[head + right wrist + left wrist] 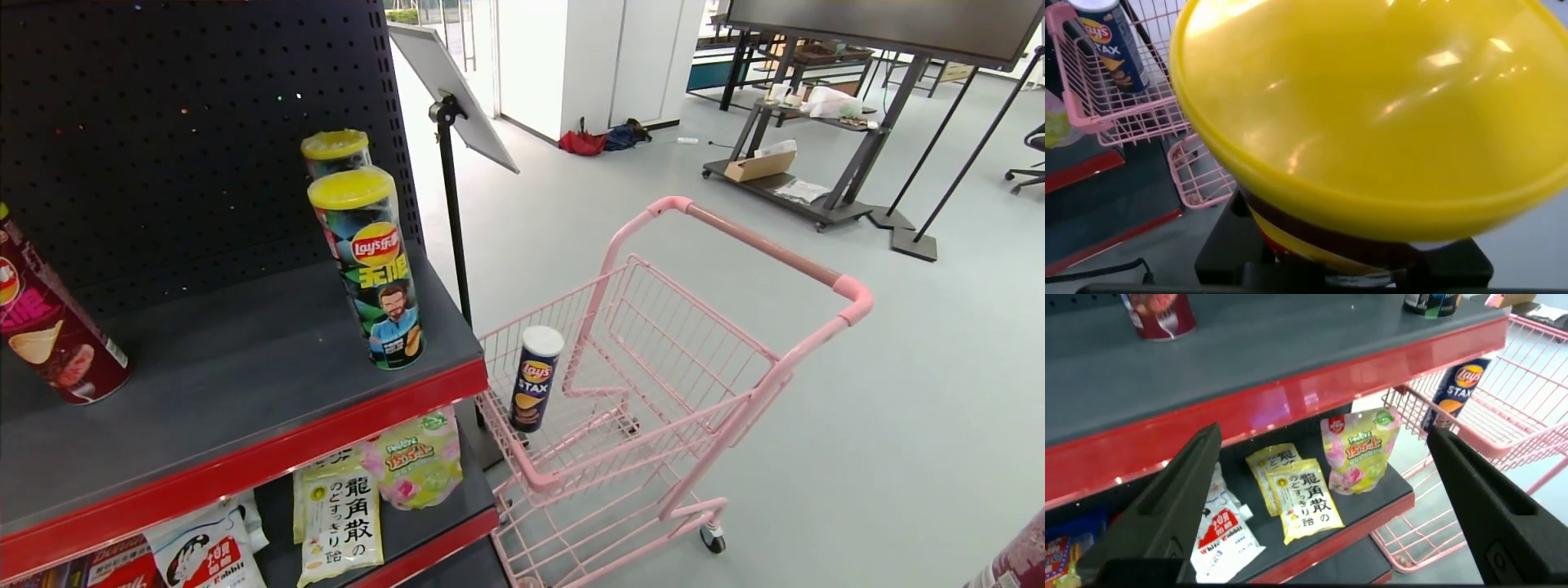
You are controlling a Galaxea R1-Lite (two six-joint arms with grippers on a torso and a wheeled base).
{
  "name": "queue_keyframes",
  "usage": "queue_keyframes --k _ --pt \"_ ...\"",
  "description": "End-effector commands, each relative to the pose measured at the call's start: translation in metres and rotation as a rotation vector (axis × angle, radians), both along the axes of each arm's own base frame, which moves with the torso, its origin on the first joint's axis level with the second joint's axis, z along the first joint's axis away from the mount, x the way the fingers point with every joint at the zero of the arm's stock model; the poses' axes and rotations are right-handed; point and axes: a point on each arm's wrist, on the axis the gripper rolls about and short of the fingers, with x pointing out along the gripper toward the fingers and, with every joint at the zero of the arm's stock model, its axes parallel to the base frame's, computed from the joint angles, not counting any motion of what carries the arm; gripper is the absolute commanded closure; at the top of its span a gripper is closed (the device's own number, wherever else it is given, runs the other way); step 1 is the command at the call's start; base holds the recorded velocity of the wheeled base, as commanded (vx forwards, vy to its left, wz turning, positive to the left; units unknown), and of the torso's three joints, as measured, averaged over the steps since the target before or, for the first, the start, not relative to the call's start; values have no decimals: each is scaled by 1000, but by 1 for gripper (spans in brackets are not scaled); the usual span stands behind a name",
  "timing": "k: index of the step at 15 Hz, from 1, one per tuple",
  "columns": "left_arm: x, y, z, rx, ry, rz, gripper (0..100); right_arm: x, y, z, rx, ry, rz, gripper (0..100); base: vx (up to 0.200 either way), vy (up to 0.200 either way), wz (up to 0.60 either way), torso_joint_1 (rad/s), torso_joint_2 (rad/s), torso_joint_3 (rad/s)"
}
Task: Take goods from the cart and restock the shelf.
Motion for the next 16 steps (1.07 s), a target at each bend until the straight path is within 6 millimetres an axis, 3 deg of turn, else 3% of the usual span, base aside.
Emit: queue_keyframes --k 1,4,16 --pt "0 0 0 0 0 0 0 1 0 0 -2 6 0 100 0 0 0 163 -403 -242" --pt "0 0 0 0 0 1 0 3 0 -1 -13 14 0 100 0 0 0 123 -287 -168" --pt "0 0 0 -3 0 3 0 -1 0 -10 -16 20 1 100 0 0 600 8 -4 -5"
